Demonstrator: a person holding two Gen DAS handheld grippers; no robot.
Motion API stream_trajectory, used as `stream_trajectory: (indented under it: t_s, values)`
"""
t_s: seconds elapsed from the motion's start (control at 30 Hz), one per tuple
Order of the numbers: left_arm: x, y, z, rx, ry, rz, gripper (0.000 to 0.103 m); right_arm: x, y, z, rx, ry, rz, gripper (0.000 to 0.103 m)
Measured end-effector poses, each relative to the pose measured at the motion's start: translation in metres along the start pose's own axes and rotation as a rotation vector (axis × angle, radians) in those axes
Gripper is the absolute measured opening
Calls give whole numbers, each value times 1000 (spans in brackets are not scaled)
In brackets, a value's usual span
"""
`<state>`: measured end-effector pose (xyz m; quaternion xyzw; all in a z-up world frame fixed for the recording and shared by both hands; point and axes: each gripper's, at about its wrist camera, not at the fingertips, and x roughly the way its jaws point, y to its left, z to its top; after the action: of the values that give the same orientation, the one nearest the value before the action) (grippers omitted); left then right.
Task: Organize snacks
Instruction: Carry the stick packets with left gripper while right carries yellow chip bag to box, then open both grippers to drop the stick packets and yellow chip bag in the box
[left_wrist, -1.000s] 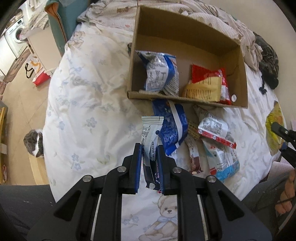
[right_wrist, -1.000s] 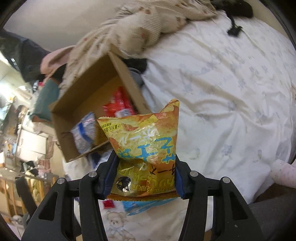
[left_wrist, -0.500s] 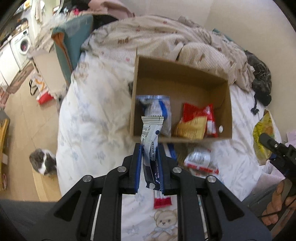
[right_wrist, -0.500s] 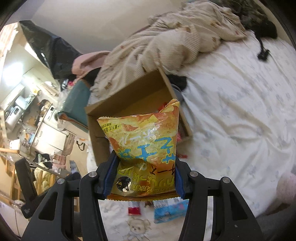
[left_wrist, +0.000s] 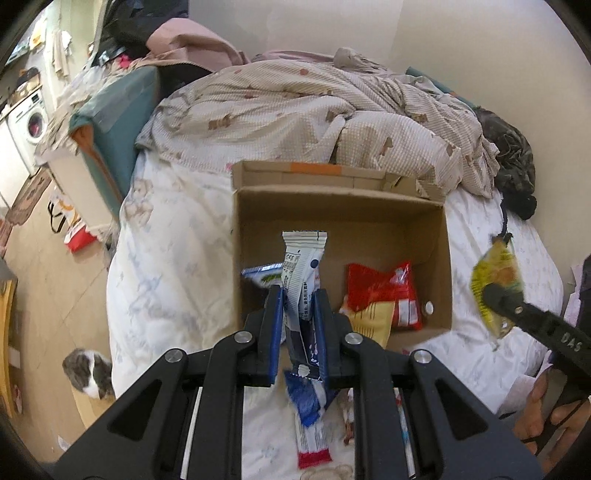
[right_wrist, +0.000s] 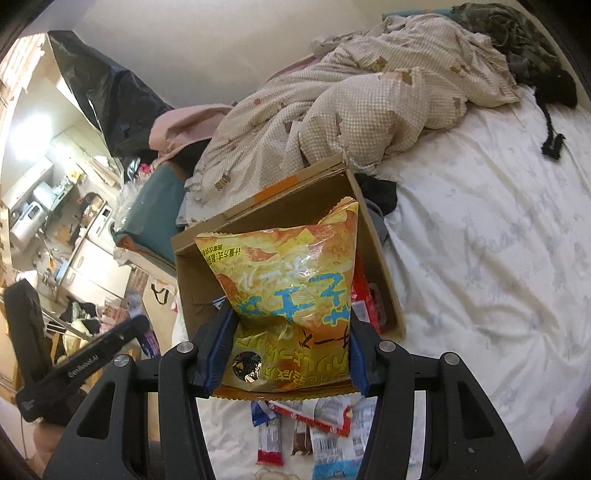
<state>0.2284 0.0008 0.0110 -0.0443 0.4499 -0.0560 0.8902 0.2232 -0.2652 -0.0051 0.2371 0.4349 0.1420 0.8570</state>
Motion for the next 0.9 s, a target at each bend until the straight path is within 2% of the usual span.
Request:
stream_trajectory:
  t_s: [0.2, 0.3, 0.37, 0.43, 0.5, 0.57, 0.67, 0.73, 0.8, 0.9]
  values:
    - [29, -9, 19, 34, 19, 2, 13, 38, 10, 11, -42, 52, -9, 55]
    - [43, -7, 20, 36, 24, 8, 13, 59, 19, 11, -58, 101, 24, 55]
    - [55, -3, 17, 28, 39, 20, 13, 74, 28, 6, -105, 146, 12, 55]
    - [64, 1, 14, 13, 66, 16, 13, 91, 37, -6, -200, 179, -74, 55]
    - [71, 4, 11, -5, 90, 7, 13, 108, 49, -22, -380, 179, -279, 55]
    - [76, 6, 9, -10, 100, 8, 13, 122, 52, -31, -466, 189, -357, 55]
    - [83, 6, 9, -11, 115, 11, 13, 135, 45, -32, -475, 208, -421, 55]
    - [86, 6, 9, -15, 119, 16, 13, 133, 35, -26, -415, 204, -393, 55]
    - [89, 5, 11, -13, 116, 21, 13, 125, 28, -19, -335, 200, -312, 55]
    - [90, 4, 12, 1, 105, 31, 13, 115, 31, -13, -294, 185, -218, 57]
